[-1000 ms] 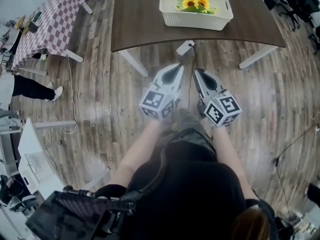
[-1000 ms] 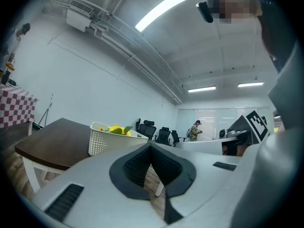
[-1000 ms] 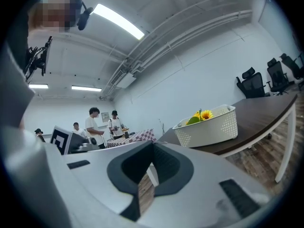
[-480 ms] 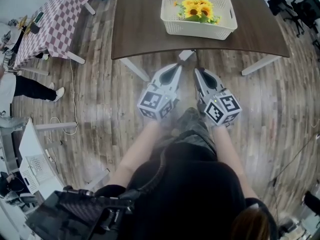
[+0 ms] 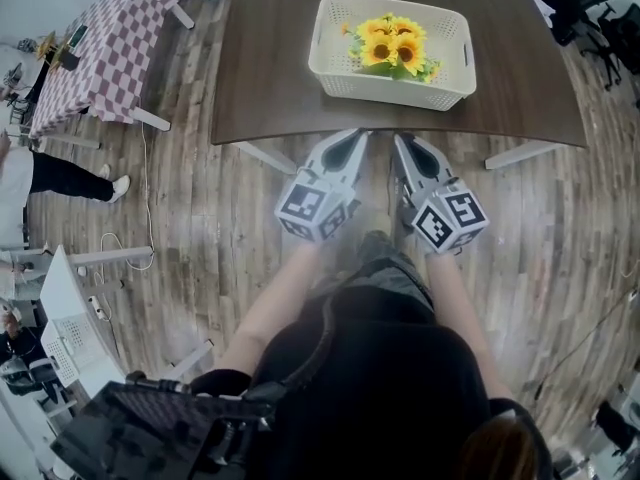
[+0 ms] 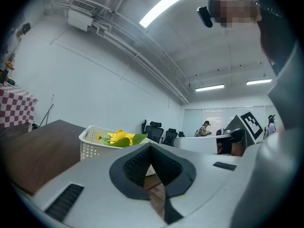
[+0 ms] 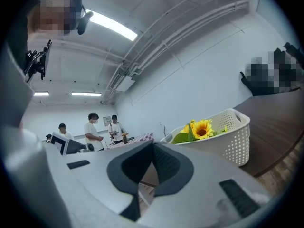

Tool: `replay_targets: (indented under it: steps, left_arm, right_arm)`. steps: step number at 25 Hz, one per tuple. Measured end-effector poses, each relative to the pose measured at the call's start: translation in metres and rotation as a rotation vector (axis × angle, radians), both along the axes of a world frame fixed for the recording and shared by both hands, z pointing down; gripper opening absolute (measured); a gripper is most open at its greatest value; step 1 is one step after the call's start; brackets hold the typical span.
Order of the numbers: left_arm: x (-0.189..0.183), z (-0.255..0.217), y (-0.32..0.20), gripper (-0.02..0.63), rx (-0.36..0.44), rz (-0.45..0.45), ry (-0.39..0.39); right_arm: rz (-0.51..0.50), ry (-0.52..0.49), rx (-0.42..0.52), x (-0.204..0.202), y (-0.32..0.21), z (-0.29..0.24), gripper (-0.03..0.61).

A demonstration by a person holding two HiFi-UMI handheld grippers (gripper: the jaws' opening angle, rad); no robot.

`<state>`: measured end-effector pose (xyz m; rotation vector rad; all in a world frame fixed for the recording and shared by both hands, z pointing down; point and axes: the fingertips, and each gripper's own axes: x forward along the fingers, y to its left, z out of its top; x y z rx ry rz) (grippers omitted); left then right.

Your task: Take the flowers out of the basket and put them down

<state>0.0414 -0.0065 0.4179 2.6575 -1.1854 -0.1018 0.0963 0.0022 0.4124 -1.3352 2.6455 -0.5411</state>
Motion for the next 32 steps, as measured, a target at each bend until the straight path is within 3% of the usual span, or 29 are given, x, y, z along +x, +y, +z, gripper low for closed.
replay_targets:
  steps: [13,19,32]
  left_arm:
    - [0.036,-0.015,-0.064,0.002,0.031,-0.016,-0.036]
    - [0.039,-0.019,-0.085,0.002,0.046,-0.026,-0.121]
    - [0.044,-0.027,-0.123,0.002,0.016,0.016,-0.228]
  right_arm:
    - [-0.053,-0.018,-0.005,0.03,-0.066,-0.008,0.003]
    - [-0.073,-0.025,-0.018,0.038,-0.089,-0.014,0.003]
    - [-0.104,0.107,-0.118,0.056,-0.141,-0.009,0.012]
